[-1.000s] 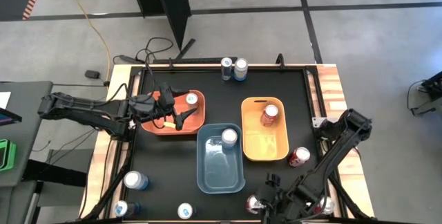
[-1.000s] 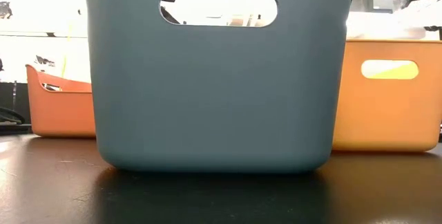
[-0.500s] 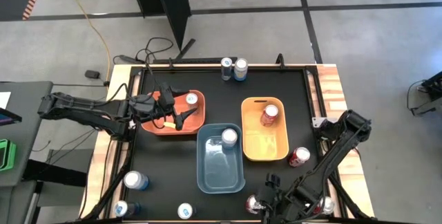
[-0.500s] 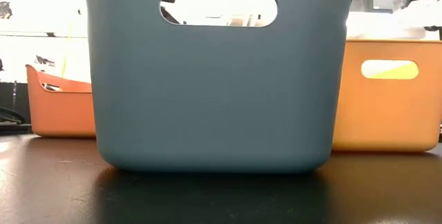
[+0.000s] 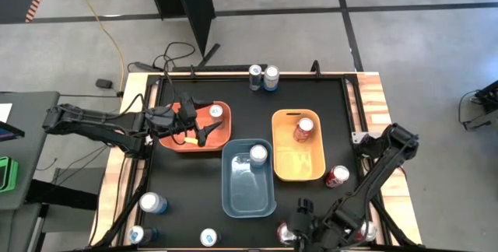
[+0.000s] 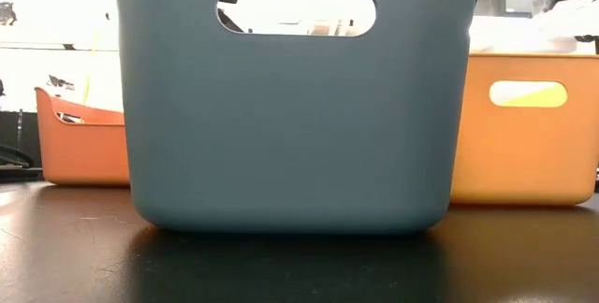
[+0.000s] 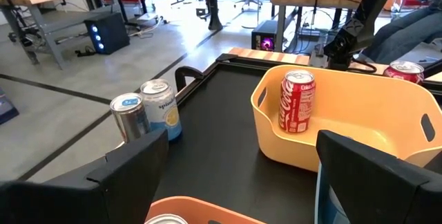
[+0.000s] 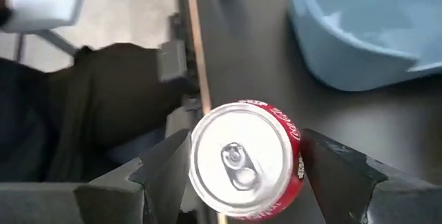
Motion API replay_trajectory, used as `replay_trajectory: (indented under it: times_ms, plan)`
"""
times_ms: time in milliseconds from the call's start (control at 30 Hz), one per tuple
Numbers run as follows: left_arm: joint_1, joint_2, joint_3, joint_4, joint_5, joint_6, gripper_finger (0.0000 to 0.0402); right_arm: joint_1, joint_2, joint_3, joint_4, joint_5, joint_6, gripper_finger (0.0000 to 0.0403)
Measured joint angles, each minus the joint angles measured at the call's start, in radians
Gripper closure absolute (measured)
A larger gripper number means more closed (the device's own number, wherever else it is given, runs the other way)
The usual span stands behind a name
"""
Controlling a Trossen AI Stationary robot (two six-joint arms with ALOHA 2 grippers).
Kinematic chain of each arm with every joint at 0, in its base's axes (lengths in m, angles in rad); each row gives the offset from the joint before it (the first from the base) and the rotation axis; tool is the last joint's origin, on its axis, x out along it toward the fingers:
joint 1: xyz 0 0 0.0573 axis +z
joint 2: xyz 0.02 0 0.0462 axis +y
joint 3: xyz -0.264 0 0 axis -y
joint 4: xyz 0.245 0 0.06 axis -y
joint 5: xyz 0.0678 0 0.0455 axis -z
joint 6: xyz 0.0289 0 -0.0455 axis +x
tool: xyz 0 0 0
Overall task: Sort soda cans
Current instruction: Adjust the bottom left red-white soda can on the table, then put the top red-white soda can into the yellow bin
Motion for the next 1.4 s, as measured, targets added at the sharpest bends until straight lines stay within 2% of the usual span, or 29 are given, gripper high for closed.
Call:
replay_trajectory:
  times_ms: [333, 600, 900, 1000, 1200, 1400]
  plan:
    - [0.0, 0.0, 0.0, 0.0, 0.0, 0.0, 0.0036, -0.055, -0.002, 0.001, -0.088, 0.009, -0.002, 0.0116]
    - [0.0, 0.0, 0.0, -0.001, 0.0, 0.0, 0.0036, -0.082, -0.028, -0.001, -0.168, 0.131, -0.021, 0.0116]
    - [0.0, 0.0, 0.0, -0.002, 0.0, 0.002, 0.0036, -0.061, -0.044, 0.0, -0.301, 0.13, 0.061, 0.0116]
    - [0.0, 0.0, 0.0, -0.002, 0.0, 0.002, 0.0036, -0.034, -0.078, 0.0, -0.425, 0.142, 0.159, 0.0116]
    - [0.0, 0.0, 0.0, -0.002, 0.0, 0.001, 0.0036, 0.051, -0.148, 0.0, -0.719, 0.182, 0.453, 0.0116]
    - [0.0, 0.0, 0.0, -0.002, 0.0, 0.001, 0.0036, 0.133, -0.189, -0.002, -0.974, 0.167, 0.71, 0.0117]
